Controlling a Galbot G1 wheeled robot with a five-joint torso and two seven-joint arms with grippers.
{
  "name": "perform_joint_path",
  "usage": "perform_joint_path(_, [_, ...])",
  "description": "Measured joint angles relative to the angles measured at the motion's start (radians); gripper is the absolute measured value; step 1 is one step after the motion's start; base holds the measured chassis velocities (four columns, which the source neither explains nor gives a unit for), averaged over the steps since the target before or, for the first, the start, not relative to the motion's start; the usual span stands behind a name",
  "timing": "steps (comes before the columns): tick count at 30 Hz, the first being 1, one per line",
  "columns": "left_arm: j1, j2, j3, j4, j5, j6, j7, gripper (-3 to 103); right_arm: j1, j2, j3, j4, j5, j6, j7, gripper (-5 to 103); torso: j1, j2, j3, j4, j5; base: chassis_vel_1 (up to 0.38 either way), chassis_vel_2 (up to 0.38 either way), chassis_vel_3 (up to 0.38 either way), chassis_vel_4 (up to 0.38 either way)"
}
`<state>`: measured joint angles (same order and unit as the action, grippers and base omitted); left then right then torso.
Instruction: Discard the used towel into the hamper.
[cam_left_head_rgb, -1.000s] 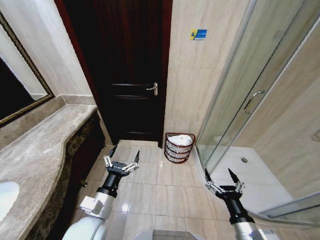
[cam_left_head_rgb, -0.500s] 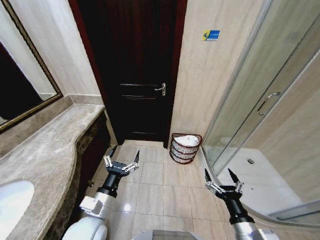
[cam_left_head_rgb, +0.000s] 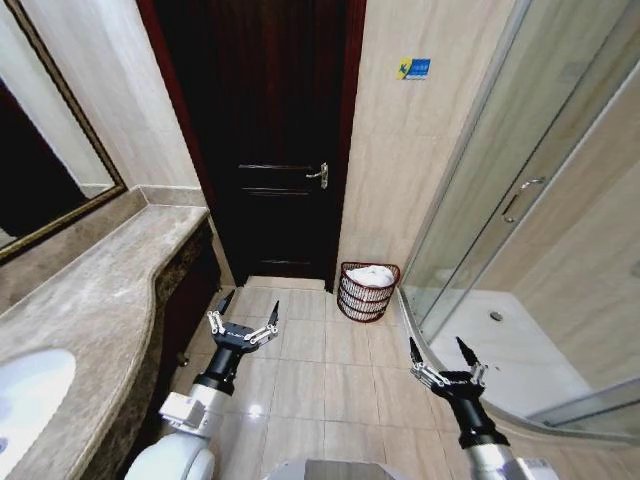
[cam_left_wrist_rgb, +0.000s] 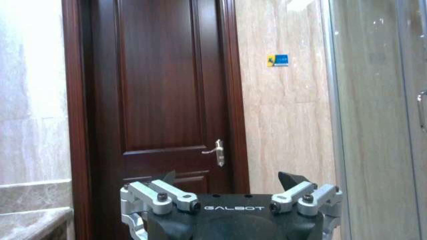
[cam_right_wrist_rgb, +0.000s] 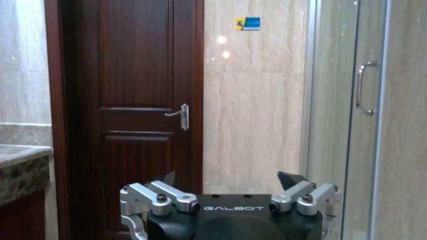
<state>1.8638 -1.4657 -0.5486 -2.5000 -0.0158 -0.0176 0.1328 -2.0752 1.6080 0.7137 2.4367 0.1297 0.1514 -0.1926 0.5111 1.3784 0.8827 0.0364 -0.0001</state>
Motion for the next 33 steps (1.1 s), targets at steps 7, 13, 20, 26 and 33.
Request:
perform_joint_path(7, [0.0, 0.0, 0.0, 0.0, 0.0, 0.0, 0.0, 100, 0.0, 0.0, 0.0, 0.0, 0.0, 0.0, 0.0, 100, 0.0, 0.0, 0.0, -0.0001, 0.0001, 0.047, -0.047, -0.043, 0.039])
perform_joint_path(13, [0.0, 0.0, 0.0, 0.0, 0.0, 0.0, 0.0, 100, 0.0, 0.0, 0.0, 0.0, 0.0, 0.0, 0.0, 100, 0.001, 0.0, 0.0, 0.0, 0.0001, 0.0, 0.0, 0.0, 0.0])
perform_joint_path(20, [0.0, 0.0, 0.0, 0.0, 0.0, 0.0, 0.0, 100, 0.0, 0.0, 0.0, 0.0, 0.0, 0.0, 0.0, 100, 0.001, 0.0, 0.0, 0.0, 0.0001, 0.0, 0.0, 0.0, 0.0])
perform_joint_path(26, [0.0, 0.0, 0.0, 0.0, 0.0, 0.0, 0.0, 100, 0.0, 0.0, 0.0, 0.0, 0.0, 0.0, 0.0, 100, 0.001, 0.0, 0.0, 0.0, 0.0001, 0.0, 0.0, 0.0, 0.0])
perform_joint_path(33, [0.0, 0.0, 0.0, 0.0, 0.0, 0.0, 0.0, 100, 0.0, 0.0, 0.0, 0.0, 0.0, 0.0, 0.0, 100, 0.001, 0.0, 0.0, 0.0, 0.0001, 0.0, 0.0, 0.0, 0.0])
